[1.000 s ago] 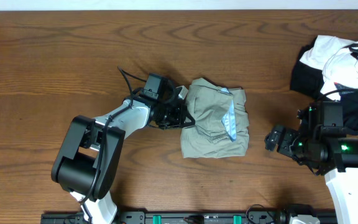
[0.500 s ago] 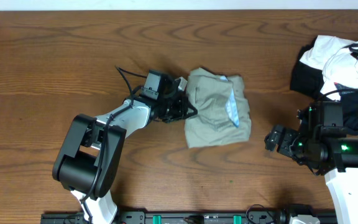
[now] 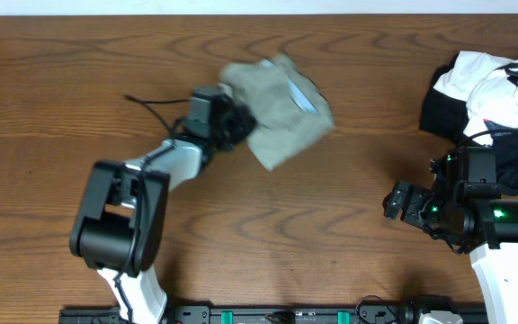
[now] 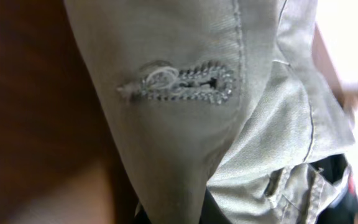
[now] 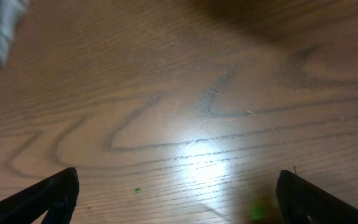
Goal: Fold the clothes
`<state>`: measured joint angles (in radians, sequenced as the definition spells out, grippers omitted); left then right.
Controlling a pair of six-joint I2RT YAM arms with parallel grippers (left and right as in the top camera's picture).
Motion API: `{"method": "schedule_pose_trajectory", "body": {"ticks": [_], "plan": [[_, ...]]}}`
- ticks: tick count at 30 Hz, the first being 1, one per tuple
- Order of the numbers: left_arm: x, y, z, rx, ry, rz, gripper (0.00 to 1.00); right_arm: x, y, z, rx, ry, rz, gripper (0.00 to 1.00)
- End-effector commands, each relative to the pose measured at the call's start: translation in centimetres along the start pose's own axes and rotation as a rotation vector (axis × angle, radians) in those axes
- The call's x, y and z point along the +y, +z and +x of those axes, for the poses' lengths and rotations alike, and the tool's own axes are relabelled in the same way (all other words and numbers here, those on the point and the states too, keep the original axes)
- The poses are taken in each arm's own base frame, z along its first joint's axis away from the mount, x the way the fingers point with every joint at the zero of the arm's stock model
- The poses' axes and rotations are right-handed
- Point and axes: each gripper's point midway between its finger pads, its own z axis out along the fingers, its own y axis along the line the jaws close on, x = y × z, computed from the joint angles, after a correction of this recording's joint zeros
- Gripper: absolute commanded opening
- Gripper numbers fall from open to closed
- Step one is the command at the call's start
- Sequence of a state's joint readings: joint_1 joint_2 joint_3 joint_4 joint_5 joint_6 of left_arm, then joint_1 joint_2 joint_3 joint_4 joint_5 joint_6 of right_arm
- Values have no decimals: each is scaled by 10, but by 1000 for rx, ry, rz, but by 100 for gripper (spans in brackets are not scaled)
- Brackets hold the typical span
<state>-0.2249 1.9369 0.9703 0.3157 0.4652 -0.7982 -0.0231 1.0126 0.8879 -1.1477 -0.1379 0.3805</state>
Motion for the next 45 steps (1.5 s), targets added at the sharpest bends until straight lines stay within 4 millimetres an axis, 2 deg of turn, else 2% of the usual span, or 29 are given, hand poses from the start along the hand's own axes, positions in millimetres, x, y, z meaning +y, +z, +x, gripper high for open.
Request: {"method": "schedule_pose_trajectory", "body": {"ticks": [1,6,9,12,17,21,25,28,32,36,41,45], "plan": [[53,-7,-54,-169,-166,-81,6,0,1,2,9,-12,-4,99],[112,-23,-112,-361,-307,-180,6,8,1,7,32,-11,-51,99],[133,-27,-140,-425,-334,-203,6,8,1,7,36,-10,-52,99],[143,-20,-165,-449,-346,-195,6,8,1,7,35,-6,-52,99],[149,0,-196,-492,-370,-178,6,14,0,11,56,-2,-89,99],[160,-4,-218,-609,-477,-203,6,13,0,14,70,1,-86,99],[166,-10,-222,-654,-503,-229,6,14,0,13,64,8,-88,99],[176,-12,-217,-661,-532,-276,6,15,0,10,54,13,-92,99],[193,-15,-206,-679,-664,-330,6,15,0,11,56,13,-92,99],[195,-13,-201,-679,-757,-315,6,14,0,12,62,15,-89,99],[208,-23,-181,-682,-949,-387,6,14,0,13,66,15,-88,99],[205,-33,-185,-697,-936,-405,5,14,0,14,68,15,-87,99]]}}
